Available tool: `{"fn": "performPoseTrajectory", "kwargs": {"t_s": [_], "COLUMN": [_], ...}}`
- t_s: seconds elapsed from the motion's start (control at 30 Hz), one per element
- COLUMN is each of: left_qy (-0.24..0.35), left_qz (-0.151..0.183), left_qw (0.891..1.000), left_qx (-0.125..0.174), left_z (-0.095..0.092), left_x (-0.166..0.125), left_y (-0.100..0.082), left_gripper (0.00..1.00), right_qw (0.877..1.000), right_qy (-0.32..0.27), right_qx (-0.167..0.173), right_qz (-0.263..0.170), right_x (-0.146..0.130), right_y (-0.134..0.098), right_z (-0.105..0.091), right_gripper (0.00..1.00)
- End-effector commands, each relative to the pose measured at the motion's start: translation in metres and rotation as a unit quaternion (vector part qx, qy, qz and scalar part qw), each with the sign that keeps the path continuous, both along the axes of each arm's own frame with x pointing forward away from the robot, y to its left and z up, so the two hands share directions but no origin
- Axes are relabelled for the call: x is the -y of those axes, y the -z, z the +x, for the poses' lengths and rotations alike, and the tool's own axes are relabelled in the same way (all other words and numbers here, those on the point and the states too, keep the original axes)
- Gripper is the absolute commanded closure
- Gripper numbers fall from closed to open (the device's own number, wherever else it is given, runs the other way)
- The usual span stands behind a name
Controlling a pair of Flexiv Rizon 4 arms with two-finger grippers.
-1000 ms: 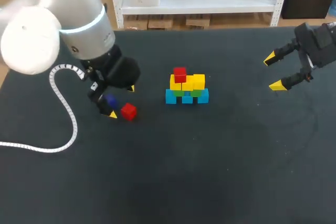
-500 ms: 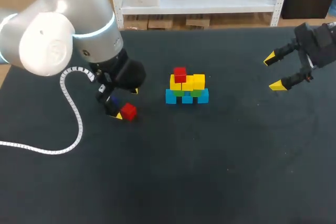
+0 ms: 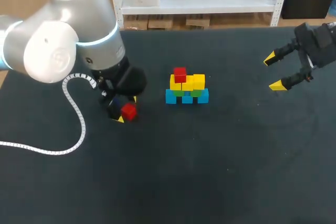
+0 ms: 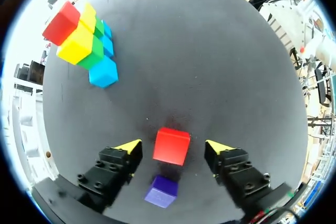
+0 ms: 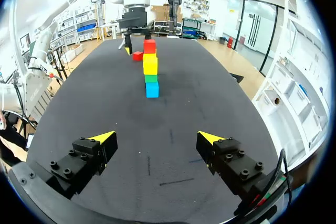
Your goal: Place the blue cubes, place green cubes on the blue cubes, place the yellow cubes on the green cubes, then place the red cubes on the yellow cubes, and place purple cube on the red cubes.
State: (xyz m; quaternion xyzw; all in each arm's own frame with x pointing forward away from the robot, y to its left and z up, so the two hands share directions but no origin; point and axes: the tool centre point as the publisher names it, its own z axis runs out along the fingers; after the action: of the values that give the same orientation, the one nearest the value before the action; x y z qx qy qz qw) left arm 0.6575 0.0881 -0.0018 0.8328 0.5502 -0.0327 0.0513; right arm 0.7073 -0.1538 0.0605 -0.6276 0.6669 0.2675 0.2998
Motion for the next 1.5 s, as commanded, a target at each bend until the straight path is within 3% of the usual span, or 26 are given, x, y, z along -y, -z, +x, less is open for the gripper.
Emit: {"fn": "performPoseTrajectory", "kwargs": {"t_s": [0.03, 0.1, 0.2, 0.4, 0.6, 0.83, 1.07, 1.5], "left_qy": [-0.001, -0.003, -0.006, -0.028, -0.084, -0.156, -0.225, -0.176], "left_qz": [0.0, 0.0, 0.005, 0.007, 0.011, 0.017, 0.038, 0.01], "left_qw": [1.0, 1.0, 1.0, 1.0, 0.996, 0.987, 0.974, 0.984], "left_qx": [0.002, 0.003, 0.006, 0.01, 0.016, 0.015, 0.018, 0.003], "left_z": [0.001, 0.001, 0.001, -0.007, -0.032, -0.065, -0.075, -0.078], "left_x": [-0.002, -0.003, -0.004, -0.005, 0.011, 0.054, 0.101, 0.195], "left_y": [0.004, 0.005, 0.007, -0.003, -0.025, -0.048, -0.058, -0.052], "left_gripper": [0.55, 0.61, 1.0, 1.0, 1.0, 1.0, 1.0, 1.0], "right_qw": [1.0, 1.0, 1.0, 1.0, 1.0, 1.0, 1.0, 1.0], "right_qy": [0.0, 0.0, 0.0, 0.0, 0.0, 0.0, 0.0, 0.0], "right_qx": [0.001, 0.001, 0.001, 0.001, 0.001, 0.001, 0.001, 0.001], "right_qz": [0.001, 0.001, 0.001, 0.001, 0.001, 0.001, 0.001, 0.001], "right_x": [0.0, 0.0, 0.0, 0.0, 0.0, 0.0, 0.0, 0.0], "right_y": [0.001, 0.001, 0.001, 0.001, 0.001, 0.001, 0.001, 0.001], "right_z": [0.0, 0.0, 0.0, 0.0, 0.0, 0.0, 0.0, 0.0], "right_gripper": [0.0, 0.0, 0.0, 0.0, 0.0, 0.0, 0.0, 0.0]}}
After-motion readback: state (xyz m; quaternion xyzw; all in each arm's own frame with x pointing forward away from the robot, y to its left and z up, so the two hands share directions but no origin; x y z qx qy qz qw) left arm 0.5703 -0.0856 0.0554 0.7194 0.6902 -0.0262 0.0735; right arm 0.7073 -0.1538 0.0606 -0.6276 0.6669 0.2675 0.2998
